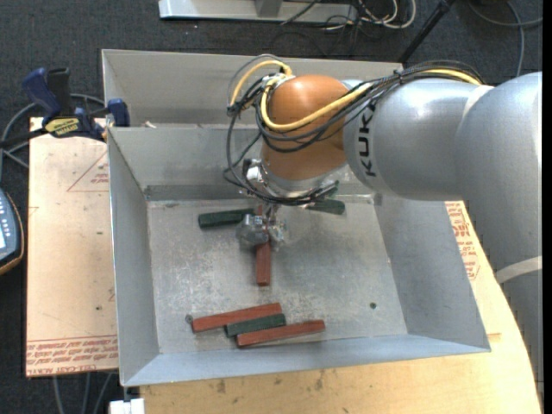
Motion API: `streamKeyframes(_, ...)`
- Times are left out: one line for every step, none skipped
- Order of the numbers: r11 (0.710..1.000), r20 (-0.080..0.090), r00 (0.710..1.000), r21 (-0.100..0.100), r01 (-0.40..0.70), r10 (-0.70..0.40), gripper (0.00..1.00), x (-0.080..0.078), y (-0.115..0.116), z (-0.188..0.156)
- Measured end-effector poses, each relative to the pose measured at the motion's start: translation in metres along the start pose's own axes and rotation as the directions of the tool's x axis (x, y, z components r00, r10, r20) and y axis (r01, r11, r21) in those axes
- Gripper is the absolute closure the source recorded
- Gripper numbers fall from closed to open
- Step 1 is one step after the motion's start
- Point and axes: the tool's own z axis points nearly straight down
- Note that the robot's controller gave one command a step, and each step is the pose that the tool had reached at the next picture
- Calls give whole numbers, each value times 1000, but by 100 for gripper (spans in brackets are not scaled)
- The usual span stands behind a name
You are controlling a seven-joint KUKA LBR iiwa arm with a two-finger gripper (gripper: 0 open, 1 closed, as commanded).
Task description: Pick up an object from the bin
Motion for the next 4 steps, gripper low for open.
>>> streamKeyframes(927,-2,927,-1,374,-374,100,82,-6,0)
streamKeyframes(896,0,896,-4,445,-445,100,114,-2,-5)
streamKeyframes(876,0,876,-3,482,-482,100,129,-8,-3)
streamKeyframes(881,-2,881,7,473,-473,100,116,-17,-133)
